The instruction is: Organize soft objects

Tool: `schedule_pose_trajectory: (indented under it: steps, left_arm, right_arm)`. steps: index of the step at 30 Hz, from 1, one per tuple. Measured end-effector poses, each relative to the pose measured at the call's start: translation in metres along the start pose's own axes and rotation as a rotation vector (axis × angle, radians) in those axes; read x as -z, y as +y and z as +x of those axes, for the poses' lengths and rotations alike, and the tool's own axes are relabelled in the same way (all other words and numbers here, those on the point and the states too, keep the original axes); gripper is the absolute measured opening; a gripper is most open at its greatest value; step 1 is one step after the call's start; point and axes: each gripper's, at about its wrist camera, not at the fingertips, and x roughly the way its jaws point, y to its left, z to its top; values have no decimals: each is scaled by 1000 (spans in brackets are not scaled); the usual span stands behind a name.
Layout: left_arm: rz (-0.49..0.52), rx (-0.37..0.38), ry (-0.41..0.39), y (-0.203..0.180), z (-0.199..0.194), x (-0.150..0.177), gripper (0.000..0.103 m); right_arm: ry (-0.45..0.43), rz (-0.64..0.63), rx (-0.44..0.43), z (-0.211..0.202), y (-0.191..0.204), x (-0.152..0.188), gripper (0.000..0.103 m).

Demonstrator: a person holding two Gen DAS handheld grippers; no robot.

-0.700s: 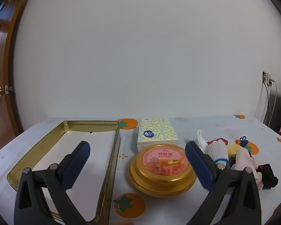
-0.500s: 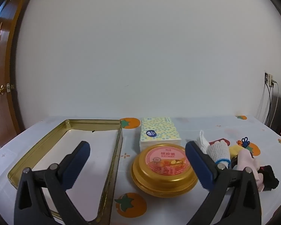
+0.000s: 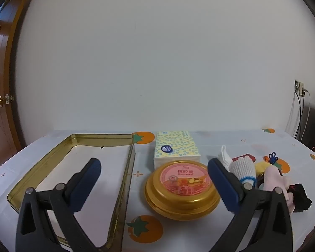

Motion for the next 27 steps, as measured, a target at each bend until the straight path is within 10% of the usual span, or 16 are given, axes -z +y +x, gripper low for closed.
schedule_pose_trajectory:
  steps: [27]
  left_arm:
    - [1, 2, 2, -2, -4, 0, 103]
  right_arm:
    - [9, 2, 5, 0, -1, 0, 103]
